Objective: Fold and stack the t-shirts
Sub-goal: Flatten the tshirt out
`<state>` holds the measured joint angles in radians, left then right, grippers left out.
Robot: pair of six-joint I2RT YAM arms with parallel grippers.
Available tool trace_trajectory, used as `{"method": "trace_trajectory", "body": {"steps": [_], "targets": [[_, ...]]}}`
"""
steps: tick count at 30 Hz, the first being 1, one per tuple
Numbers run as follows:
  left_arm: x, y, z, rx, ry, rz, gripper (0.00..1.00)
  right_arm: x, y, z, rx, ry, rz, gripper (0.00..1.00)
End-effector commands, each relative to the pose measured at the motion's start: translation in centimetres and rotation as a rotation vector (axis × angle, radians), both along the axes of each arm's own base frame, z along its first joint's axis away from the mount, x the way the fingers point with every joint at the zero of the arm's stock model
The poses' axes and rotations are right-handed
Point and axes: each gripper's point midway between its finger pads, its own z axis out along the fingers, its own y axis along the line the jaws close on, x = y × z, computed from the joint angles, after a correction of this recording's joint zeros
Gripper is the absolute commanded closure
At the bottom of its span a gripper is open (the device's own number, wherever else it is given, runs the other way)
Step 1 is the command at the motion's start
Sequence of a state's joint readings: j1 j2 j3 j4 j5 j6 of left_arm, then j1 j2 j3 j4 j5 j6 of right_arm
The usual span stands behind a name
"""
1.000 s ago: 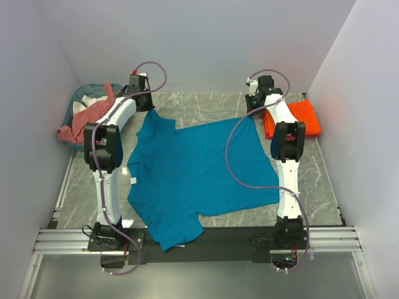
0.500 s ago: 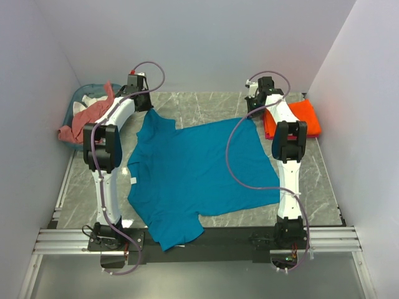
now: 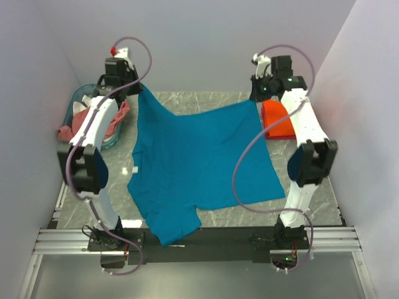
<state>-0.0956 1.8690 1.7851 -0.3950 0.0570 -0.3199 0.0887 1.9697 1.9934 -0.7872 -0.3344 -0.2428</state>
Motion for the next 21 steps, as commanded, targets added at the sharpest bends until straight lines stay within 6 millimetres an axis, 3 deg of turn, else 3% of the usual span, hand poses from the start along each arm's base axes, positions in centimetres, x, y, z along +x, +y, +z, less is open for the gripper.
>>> {"method": "trace_trajectory", "body": {"steps": [1, 3, 4, 6, 7, 9, 10, 12, 13, 16, 19, 21], "targets": [[-2.6, -0.3, 9.7, -0.047, -0.230, -0.019, 1.00, -3.8, 0.9, 9.3, 0.016, -0.181, 0.054, 1.00], [-4.1, -0.2, 12.6, -0.057, -0.290, -0.022, 1.00, -5.6, 0.7, 13.0, 0.012, -0.248, 0.058, 1.00], [-5.8, -0.1, 15.7, -0.071, -0.361, -0.022, 1.00, -7.0, 0.3, 16.8, 0.008, -0.334, 0.052, 1.00], [-7.9, 0.0, 19.1, -0.086, -0.442, -0.025, 1.00, -9.2, -0.1, 19.9, -0.003, -0.393, 0.050, 1.00], [-10.4, 0.3, 22.6, -0.103, -0.525, -0.021, 1.00, -11.0, -0.5, 22.6, -0.003, -0.457, 0.045, 1.00], [-13.4, 0.5, 26.8, -0.135, -0.644, -0.021, 1.00, -14.4, -1.2, 27.2, -0.007, -0.569, 0.028, 1.00], [-16.6, 0.8, 30.1, -0.151, -0.734, -0.024, 1.00, -15.6, -1.4, 28.8, -0.008, -0.610, 0.021, 1.00], [-20.4, 1.0, 34.1, -0.180, -0.866, -0.029, 1.00, -19.4, -2.3, 32.9, -0.007, -0.735, -0.008, 1.00], [-23.8, 1.2, 36.7, -0.202, -0.948, -0.037, 1.00, -20.6, -2.6, 33.9, -0.007, -0.770, -0.021, 1.00], [-30.5, 1.9, 41.5, -0.238, -1.111, -0.040, 1.00, -25.2, -3.8, 37.6, -0.002, -0.914, -0.065, 1.00], [-35.3, 2.4, 44.3, -0.254, -1.209, -0.050, 1.00, -29.2, -4.7, 39.8, 0.001, -1.014, -0.094, 1.00], [-37.2, 2.2, 45.4, -0.255, -1.246, -0.075, 1.00, -31.3, -5.1, 40.7, 0.003, -1.064, -0.107, 1.00]]}}
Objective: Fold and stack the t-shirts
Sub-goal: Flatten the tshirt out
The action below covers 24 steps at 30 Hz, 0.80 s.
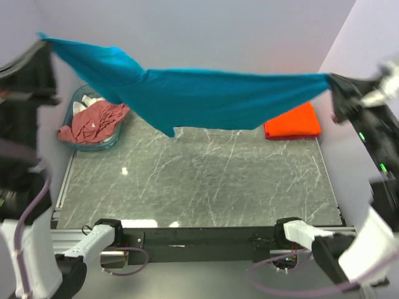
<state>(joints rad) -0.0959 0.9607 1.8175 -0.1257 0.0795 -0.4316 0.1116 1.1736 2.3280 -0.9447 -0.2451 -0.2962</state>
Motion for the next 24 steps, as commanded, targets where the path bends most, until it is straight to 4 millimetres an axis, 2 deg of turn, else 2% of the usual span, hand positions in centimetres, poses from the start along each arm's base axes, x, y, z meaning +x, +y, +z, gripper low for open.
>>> {"method": "trace_trajectory", "body": {"steps": [1, 4, 7, 9, 11, 12, 13, 14, 15, 16, 17, 18, 19, 20, 21, 22, 23, 24], "targets": [[-2.6, -0.4, 2.0, -0.003, -0.073, -0.042, 1.00, -2.5, -1.4, 1.9, 0.012, -0.089, -0.060, 1.00], [-3.5, -0.3, 2.0, -0.011, -0.089, -0.045, 1.00, -3.7, -1.6, 2.0, 0.013, -0.109, -0.069, 1.00], [-2.5, -0.5, 0.9, -0.012, -0.059, -0.049, 1.00, -3.4, -1.6, 1.4, 0.008, -0.088, -0.070, 1.00], [-0.8, -0.7, -0.5, -0.003, -0.016, -0.050, 1.00, -2.5, -1.5, 0.6, 0.004, -0.059, -0.065, 1.00], [0.6, -0.7, -1.8, 0.005, 0.018, -0.039, 1.00, -0.8, -1.1, -1.0, -0.005, -0.010, -0.050, 1.00], [2.5, -0.8, -3.8, 0.013, 0.068, -0.034, 1.00, -0.7, -0.9, -1.3, -0.006, -0.013, -0.042, 1.00], [3.3, -0.9, -4.8, 0.019, 0.091, -0.032, 1.00, 1.4, -0.5, -4.5, -0.016, 0.067, -0.030, 1.00], [5.4, -1.1, -7.4, 0.026, 0.159, -0.029, 1.00, 2.1, -0.1, -4.8, -0.018, 0.052, -0.012, 1.00], [6.6, -1.3, -9.0, 0.030, 0.193, -0.036, 1.00, 2.4, 0.1, -5.9, -0.021, 0.064, -0.001, 1.00], [7.5, -1.5, -10.5, 0.032, 0.221, -0.041, 1.00, 4.4, 0.4, -9.7, -0.027, 0.156, 0.009, 1.00], [8.5, -1.6, -12.2, 0.032, 0.257, -0.045, 1.00, 5.3, 0.6, -11.0, -0.033, 0.172, 0.018, 1.00], [10.6, -2.1, -15.8, 0.026, 0.324, -0.065, 1.00, 5.9, 1.1, -12.7, -0.039, 0.197, 0.041, 1.00], [11.9, -2.3, -18.0, 0.028, 0.366, -0.072, 1.00, 7.6, 1.4, -17.7, -0.049, 0.302, 0.053, 1.00], [13.8, -2.6, -22.5, 0.026, 0.459, -0.080, 1.00, 8.6, 1.7, -18.8, -0.050, 0.293, 0.063, 1.00], [14.8, -2.8, -24.2, 0.004, 0.484, -0.096, 1.00, 9.4, 2.0, -21.0, -0.060, 0.330, 0.079, 1.00], [16.6, -3.0, -27.0, 0.004, 0.545, -0.096, 1.00, 10.9, 2.1, -24.6, -0.072, 0.378, 0.082, 1.00], [17.9, -3.3, -30.9, 0.003, 0.626, -0.105, 1.00, 12.3, 2.1, -27.3, -0.079, 0.433, 0.080, 1.00], [20.2, -3.5, -34.2, -0.004, 0.700, -0.104, 1.00, 13.3, 2.1, -30.6, -0.091, 0.497, 0.079, 1.00]]}}
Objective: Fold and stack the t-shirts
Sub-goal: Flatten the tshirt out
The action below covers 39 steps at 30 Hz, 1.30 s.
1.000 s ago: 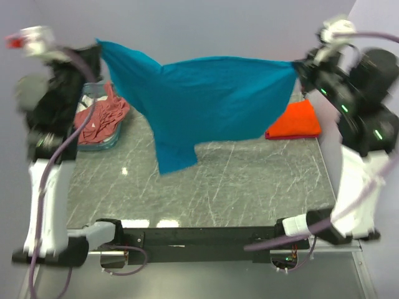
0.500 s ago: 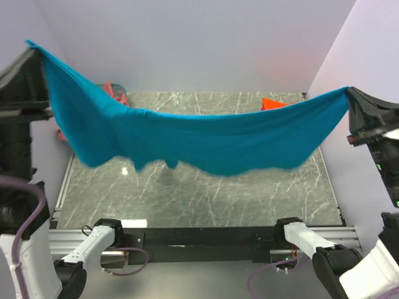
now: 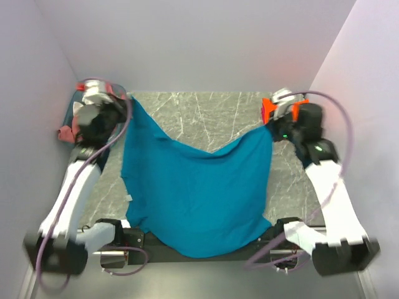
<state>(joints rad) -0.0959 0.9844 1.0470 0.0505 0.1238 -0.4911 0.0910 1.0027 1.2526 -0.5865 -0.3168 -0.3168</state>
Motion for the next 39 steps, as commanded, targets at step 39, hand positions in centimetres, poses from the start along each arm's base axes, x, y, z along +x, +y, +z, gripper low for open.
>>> {"method": "trace_trajectory", "body": {"steps": [39], "targets": [[-22.6, 2.8, 26.9, -0.192, -0.753, 0.002, 1.00, -15.2, -2.0, 29.5, 0.000, -0.724, -0.021, 1.00]]}}
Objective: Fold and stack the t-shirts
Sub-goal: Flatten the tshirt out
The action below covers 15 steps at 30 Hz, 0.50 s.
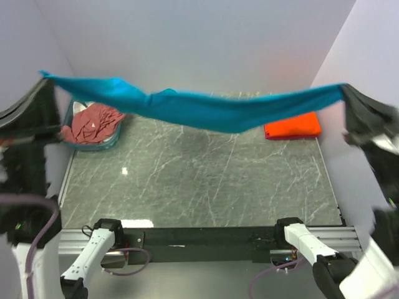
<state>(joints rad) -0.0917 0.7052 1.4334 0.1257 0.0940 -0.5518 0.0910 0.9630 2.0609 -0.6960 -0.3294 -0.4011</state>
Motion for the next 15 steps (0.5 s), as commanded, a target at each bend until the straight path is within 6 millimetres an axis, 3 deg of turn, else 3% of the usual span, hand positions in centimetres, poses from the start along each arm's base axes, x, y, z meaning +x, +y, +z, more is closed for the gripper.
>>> {"method": "trace_trajectory", "body": {"steps": [1, 5, 8, 11, 12, 14, 15], "targets": [[-3.5, 0.6, 2.7, -0.056, -0.075, -0.023, 1.00, -2.0, -0.8, 0.3, 0.030, 0.015, -0.029, 1.00], [-7.3, 0.5, 5.0, -0.052, -0.154, -0.046, 1.00, -6.4, -1.7, 3.2, 0.064, -0.107, -0.056, 1.00], [-7.9, 0.4, 5.5, -0.035, -0.161, -0.043, 1.00, -7.3, -2.2, 3.4, 0.073, -0.133, -0.075, 1.00], [-6.2, 0.3, 4.6, -0.031, -0.124, -0.036, 1.00, -5.9, -2.1, 2.1, 0.070, -0.089, -0.081, 1.00], [-5.6, 0.2, 4.1, -0.030, -0.109, -0.036, 1.00, -4.2, -2.0, 0.6, 0.064, -0.039, -0.082, 1.00], [-3.3, 0.0, 2.4, -0.023, -0.052, -0.036, 1.00, -3.2, -1.9, -0.6, 0.061, -0.021, -0.083, 1.00], [-2.2, -0.1, 1.6, -0.021, -0.028, -0.037, 1.00, -1.1, -1.7, -2.7, 0.050, 0.045, -0.083, 1.00]]}}
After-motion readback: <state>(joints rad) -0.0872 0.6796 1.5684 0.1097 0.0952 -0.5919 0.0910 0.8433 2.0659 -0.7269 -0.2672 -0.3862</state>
